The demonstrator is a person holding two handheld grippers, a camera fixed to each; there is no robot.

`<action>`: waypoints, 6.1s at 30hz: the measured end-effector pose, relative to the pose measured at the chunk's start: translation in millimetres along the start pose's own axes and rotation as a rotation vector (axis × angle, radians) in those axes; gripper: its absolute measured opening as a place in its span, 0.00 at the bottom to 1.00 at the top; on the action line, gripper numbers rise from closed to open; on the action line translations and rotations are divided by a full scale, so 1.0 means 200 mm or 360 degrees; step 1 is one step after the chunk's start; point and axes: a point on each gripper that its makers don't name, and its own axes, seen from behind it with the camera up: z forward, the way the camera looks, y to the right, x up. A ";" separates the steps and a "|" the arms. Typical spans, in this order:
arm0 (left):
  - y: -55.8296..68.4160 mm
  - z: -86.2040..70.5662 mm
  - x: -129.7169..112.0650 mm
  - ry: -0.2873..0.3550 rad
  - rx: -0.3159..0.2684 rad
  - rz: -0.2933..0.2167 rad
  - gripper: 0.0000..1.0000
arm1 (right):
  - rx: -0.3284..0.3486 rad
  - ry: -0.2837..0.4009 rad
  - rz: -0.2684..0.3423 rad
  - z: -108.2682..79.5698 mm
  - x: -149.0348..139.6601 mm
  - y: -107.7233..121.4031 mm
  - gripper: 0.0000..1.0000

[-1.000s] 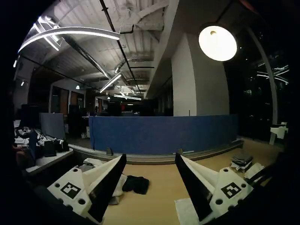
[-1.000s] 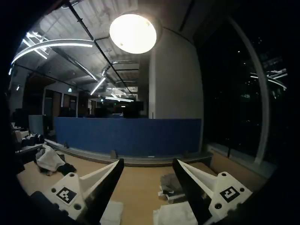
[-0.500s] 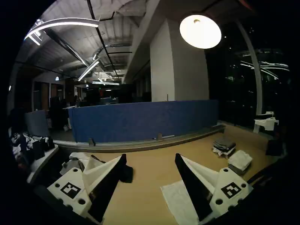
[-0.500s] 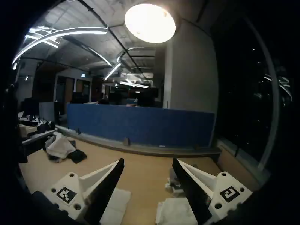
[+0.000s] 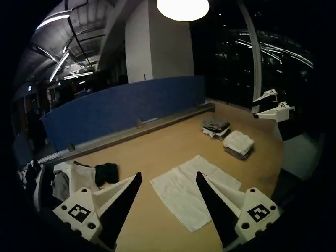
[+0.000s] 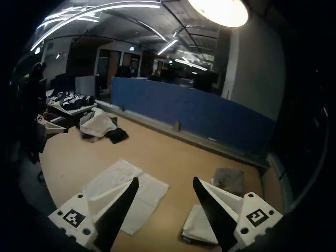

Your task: Fold towel

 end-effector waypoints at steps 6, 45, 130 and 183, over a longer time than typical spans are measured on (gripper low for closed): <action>0.07 0.02 -0.14 -0.0124 -0.0070 0.0068 0.97 | 0.0106 -0.0078 -0.0001 -0.01 -0.05 -0.07 1.00; 0.27 0.23 -0.79 -0.0327 -0.0185 0.0123 0.96 | 0.0286 -0.0352 -0.0068 0.23 -0.70 -0.40 1.00; 0.36 0.31 -1.18 -0.0459 -0.0208 0.0059 0.96 | 0.0343 -0.0777 0.0085 0.32 -1.39 -0.54 0.08; 0.41 0.42 -1.40 -0.0724 -0.0248 0.0092 0.08 | 0.0360 -0.0766 0.0116 0.32 -1.39 -0.54 0.03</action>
